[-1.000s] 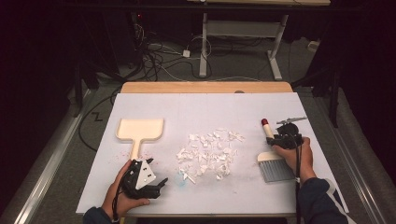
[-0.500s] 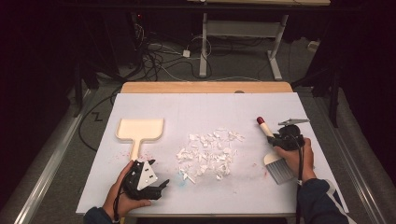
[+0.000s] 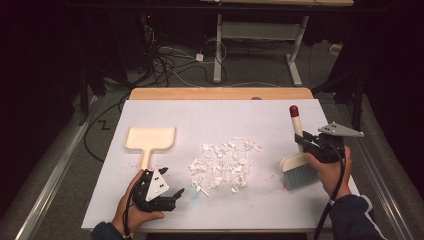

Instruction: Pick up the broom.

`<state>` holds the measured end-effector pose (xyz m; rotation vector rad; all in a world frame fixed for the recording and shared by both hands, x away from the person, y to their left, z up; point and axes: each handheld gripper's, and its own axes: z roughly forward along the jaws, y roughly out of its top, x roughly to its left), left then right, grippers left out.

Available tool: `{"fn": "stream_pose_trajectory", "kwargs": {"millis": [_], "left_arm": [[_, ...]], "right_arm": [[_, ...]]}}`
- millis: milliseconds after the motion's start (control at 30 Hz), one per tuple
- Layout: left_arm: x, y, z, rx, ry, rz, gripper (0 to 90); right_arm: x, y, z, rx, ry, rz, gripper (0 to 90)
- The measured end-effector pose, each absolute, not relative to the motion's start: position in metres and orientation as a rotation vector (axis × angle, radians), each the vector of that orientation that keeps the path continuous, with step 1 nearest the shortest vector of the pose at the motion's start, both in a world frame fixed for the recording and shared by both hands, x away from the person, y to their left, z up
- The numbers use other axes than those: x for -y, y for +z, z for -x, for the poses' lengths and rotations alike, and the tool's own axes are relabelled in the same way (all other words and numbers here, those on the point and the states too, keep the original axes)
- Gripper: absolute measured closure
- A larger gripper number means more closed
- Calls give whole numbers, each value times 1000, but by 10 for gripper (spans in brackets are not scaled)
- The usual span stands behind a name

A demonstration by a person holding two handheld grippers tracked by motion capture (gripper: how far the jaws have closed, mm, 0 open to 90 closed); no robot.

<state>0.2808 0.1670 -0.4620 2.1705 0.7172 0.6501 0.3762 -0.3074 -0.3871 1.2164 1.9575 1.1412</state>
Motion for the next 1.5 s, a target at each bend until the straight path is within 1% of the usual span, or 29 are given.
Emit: {"fn": "stream_pose_trajectory", "kwargs": {"millis": [33, 133, 200, 233, 267, 300, 333, 367, 400, 433, 467, 500, 533, 600, 633, 667, 700, 733, 800, 833, 900, 1033, 1100, 1167, 1300, 1367, 1433, 1500], "left_arm": [[-167, -462, -281, -717, 650, -2171, 180], [-152, -447, -282, -723, 608, -2115, 187], [-141, -439, -282, -693, 568, -2084, 190], [-141, -439, -282, -693, 568, -2084, 190], [-134, -435, -282, -678, 556, -2074, 190], [-119, -429, -282, -643, 520, -2057, 190], [-119, -429, -282, -643, 520, -2057, 190], [-111, -425, -282, -627, 504, -2049, 190], [-93, -420, -284, -599, 468, -2035, 190], [-93, -420, -284, -599, 468, -2035, 190], [-74, -416, -286, -568, 437, -2028, 190], [-74, -416, -286, -568, 437, -2028, 190], [-56, -413, -288, -547, 414, -2023, 193], [-39, -411, -290, -525, 387, -2015, 194], [-39, -411, -290, -525, 387, -2015, 194], [-25, -411, -292, -522, 367, -2005, 198], [-25, -411, -292, -522, 367, -2005, 201], [-13, -413, -294, -528, 354, -2000, 203], [-9, -414, -296, -533, 340, -1998, 216], [-6, -415, -298, -536, 319, -1996, 252], [0, -419, -302, -544, 290, -1998, 269], [3, -428, -307, -555, 242, -2011, 427], [1, -428, -309, -552, 226, -2010, 472], [-2, -428, -309, -536, 217, -2002, 590], [-15, -421, -311, -506, 198, -2002, 624], [-23, -417, -312, -473, 199, -2022, 639], [-31, -413, -311, -435, 226, -2053, 648], [-40, -408, -311, -393, 227, -2082, 648]], "right_arm": [[307, -387, -376, -1957, 1141, -1216, 716], [299, -370, -364, -1929, 1210, -1165, 715], [292, -364, -357, -1925, 1233, -1137, 715], [288, -361, -354, -1930, 1244, -1118, 715], [283, -359, -352, -1947, 1245, -1102, 715], [279, -357, -349, -1947, 1258, -1084, 715], [274, -356, -346, -1953, 1269, -1070, 715], [274, -356, -346, -1953, 1269, -1070, 715], [265, -354, -342, -1971, 1276, -1042, 714], [260, -353, -339, -1971, 1281, -1026, 715], [255, -352, -337, -1989, 1275, -1003, 714], [255, -352, -337, -1989, 1275, -1003, 714], [246, -352, -333, -1994, 1293, -984, 714], [238, -353, -329, -2014, 1303, -956, 714], [234, -353, -327, -2015, 1313, -952, 714], [229, -354, -325, -2033, 1313, -938, 714], [229, -354, -325, -2033, 1313, -938, 714], [222, -355, -321, -2041, 1321, -913, 714], [218, -356, -320, -2061, 1317, -894, 714], [211, -358, -316, -2069, 1327, -875, 714], [208, -359, -315, -2080, 1329, -867, 714], [197, -361, -306, -2087, 1344, -833, 713], [194, -360, -304, -2088, 1351, -812, 713], [194, -358, -301, -2074, 1358, -805, 712], [197, -353, -299, -2076, 1396, -800, 702], [200, -351, -299, -2095, 1407, -767, 673], [206, -348, -299, -2104, 1463, -709, 592], [211, -347, -301, -2149, 1465, -657, 508]]}}
